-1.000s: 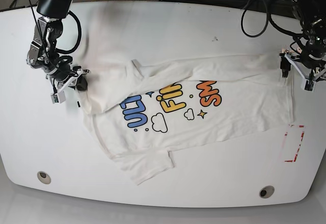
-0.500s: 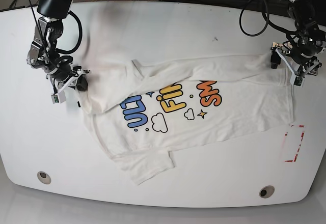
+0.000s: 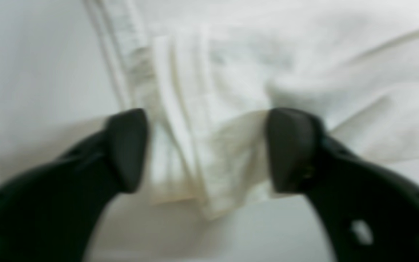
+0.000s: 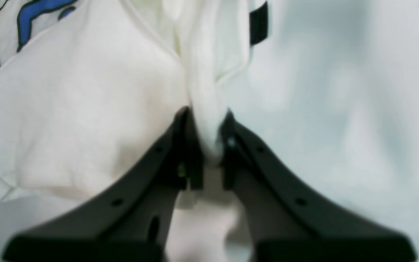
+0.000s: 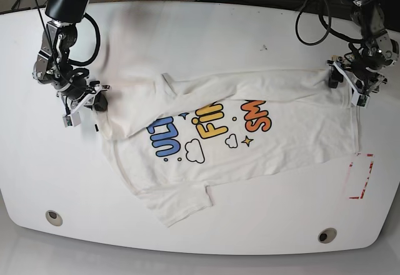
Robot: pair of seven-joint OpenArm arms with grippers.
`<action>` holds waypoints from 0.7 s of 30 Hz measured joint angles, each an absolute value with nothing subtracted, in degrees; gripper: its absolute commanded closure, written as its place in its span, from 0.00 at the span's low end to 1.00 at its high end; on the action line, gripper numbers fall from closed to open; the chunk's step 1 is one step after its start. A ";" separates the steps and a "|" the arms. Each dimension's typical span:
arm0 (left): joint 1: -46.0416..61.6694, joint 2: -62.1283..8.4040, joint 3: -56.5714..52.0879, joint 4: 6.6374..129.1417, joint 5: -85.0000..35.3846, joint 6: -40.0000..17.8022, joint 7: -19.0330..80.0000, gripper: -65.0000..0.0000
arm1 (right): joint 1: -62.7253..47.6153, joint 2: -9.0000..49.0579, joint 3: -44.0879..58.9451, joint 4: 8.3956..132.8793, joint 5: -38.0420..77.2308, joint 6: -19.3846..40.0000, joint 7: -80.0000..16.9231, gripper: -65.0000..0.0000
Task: Layout the t-shirt on the table in an organized manner, then fold the t-shirt properly
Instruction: 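Pull the held shirt with both grippers toward the robot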
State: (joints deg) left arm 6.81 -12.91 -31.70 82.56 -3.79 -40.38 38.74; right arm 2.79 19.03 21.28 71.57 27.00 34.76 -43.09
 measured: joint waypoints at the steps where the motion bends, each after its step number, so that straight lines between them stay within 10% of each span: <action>1: 6.79 -12.95 -31.70 82.17 -3.95 -40.42 38.35 0.61 | 2.79 19.03 21.28 71.57 27.00 34.76 -43.09 0.94; 6: 6.50 -13.06 -31.70 79.96 -5.02 -40.66 36.51 0.77 | 2.79 19.11 21.32 71.57 27.05 34.79 -43.09 0.94; 21: 6.94 -12.91 -31.57 79.83 -1.10 -40.75 32.23 0.77 | -4.99 19.22 22.87 79.46 27.27 34.63 -44.82 0.94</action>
